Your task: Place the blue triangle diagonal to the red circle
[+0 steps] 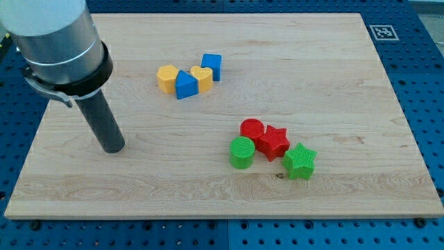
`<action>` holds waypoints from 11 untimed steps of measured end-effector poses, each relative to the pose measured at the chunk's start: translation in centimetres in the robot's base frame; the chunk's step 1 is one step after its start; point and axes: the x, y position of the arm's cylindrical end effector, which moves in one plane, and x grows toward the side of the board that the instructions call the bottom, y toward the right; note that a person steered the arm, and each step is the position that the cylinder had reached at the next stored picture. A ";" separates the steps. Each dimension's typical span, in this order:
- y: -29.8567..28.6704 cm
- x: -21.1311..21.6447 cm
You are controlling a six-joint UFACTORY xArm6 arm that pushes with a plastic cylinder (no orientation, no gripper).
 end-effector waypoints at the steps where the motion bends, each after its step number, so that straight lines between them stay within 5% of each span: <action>1: 0.3 -1.3; 3: 6.9 -7.4; 5: 12.7 -6.9; 7: 7.2 -8.5; 8: 7.3 -12.1; 11: 8.2 -12.5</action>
